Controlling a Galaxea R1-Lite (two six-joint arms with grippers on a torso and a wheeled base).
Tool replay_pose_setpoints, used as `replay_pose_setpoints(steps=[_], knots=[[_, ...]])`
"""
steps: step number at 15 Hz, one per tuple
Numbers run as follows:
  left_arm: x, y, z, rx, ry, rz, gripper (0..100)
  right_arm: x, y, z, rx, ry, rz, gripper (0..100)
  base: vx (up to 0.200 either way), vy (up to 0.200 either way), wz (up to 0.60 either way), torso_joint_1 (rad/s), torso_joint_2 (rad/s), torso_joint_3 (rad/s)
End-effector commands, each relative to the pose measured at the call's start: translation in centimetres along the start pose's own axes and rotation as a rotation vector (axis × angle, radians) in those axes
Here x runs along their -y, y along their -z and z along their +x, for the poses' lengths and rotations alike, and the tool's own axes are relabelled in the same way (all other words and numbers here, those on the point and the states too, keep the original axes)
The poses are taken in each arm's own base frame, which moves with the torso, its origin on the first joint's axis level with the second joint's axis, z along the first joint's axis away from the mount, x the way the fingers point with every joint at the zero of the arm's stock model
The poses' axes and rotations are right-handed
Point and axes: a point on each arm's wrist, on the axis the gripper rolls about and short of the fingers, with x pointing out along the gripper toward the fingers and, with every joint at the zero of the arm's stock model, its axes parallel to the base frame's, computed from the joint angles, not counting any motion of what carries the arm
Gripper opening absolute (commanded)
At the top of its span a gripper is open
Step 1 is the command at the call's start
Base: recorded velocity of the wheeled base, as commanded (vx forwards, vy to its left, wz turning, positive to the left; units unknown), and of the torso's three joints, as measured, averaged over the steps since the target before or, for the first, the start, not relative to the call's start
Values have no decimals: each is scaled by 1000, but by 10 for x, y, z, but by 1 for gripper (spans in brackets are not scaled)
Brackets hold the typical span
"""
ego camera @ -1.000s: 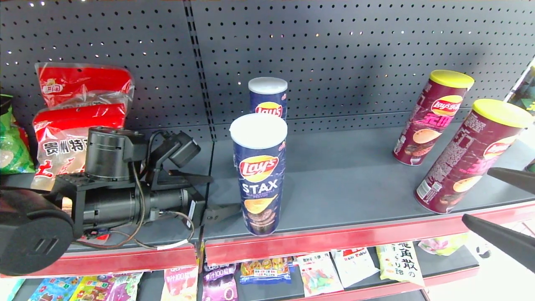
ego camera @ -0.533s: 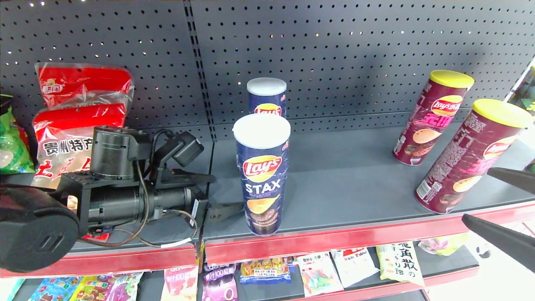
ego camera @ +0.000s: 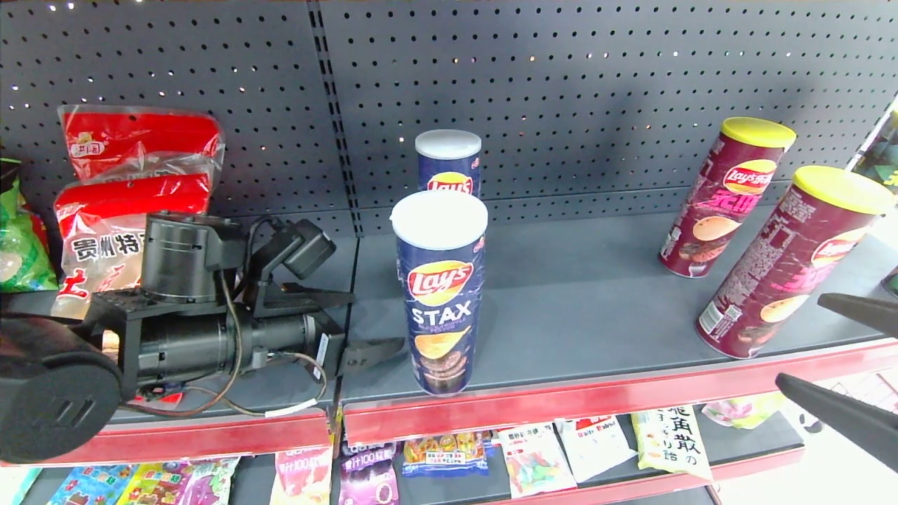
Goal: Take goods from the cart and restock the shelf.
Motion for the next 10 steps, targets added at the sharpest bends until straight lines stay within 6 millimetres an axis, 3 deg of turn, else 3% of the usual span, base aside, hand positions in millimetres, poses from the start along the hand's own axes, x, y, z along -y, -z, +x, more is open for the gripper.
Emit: replay_pose_setpoints(steps=[1,2,5,7,8,10], knots=[[4,-1,-38,59,-78,2,100,-3,8,-7,-1,5,0,100,0,0,0,0,0,0],[7,2,-76,124,-160,3,100,-3,17,-12,-12,31,4,100,0,0,0,0,0,0],[33,35,-155,233,-386,-78,100,-1,32,-29,-18,212,11,100,0,0,0,0,0,0],[66,74,-200,224,-508,-138,100,0,43,-41,-36,436,21,100,0,0,0,0,0,0],[89,104,-228,192,-564,-177,100,-3,54,-52,-58,568,30,100,0,0,0,0,0,0],[116,145,-256,153,-659,-259,100,-15,72,-67,-115,646,54,100,0,0,0,0,0,0]])
